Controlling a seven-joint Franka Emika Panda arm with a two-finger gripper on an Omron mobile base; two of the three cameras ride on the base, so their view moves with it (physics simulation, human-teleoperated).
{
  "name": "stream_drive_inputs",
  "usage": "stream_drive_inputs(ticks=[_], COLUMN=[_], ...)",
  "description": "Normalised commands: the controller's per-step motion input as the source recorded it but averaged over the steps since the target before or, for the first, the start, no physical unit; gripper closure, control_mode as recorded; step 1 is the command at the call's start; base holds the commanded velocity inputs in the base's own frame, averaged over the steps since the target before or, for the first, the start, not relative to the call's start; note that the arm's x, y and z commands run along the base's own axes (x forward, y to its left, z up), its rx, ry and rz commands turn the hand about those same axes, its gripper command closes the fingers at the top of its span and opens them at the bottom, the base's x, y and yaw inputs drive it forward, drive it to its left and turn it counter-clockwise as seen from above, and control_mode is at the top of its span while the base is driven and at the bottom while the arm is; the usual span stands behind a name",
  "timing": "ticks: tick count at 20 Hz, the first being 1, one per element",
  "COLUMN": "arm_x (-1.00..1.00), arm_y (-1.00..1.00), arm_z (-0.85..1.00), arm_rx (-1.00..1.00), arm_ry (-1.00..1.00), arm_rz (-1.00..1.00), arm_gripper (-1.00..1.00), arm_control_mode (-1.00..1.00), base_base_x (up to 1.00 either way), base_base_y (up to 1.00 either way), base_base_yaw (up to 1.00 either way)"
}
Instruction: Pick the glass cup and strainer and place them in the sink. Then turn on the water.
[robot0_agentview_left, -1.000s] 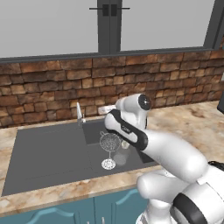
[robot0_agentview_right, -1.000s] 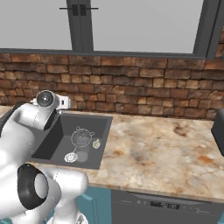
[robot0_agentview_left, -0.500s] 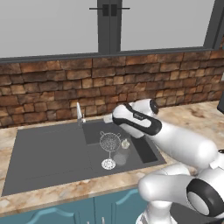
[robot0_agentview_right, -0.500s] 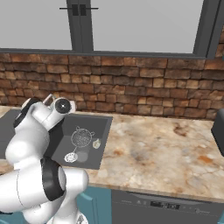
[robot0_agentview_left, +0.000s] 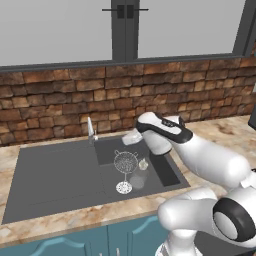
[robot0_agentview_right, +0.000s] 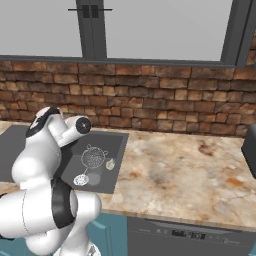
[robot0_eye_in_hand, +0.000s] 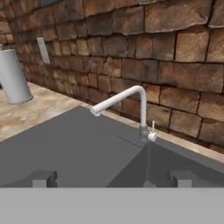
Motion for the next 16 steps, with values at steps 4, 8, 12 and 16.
stream_drive_inputs(ticks=[4,8,12,16], arm_x=[0.00,0.00,0.00,0.00], arm_y=[0.00,0.00,0.10,0.06], arm_z=[-0.04,-0.10,-0.08,0.00], arm_rx=[0.00,0.00,0.00,0.00], arm_ry=[-0.20,-0.15,-0.08,-0.08], arm_rz=[0.09,0.02,0.00,0.00], arm_gripper=[-1.00,-1.00,-1.00,-1.00], arm_control_mode=[-1.00,-1.00,-1.00,-1.00], base_base_x=[0.00,0.00,0.00,0.00], base_base_y=[0.00,0.00,0.00,0.00], base_base_yaw=[0.00,0.00,0.00,0.00])
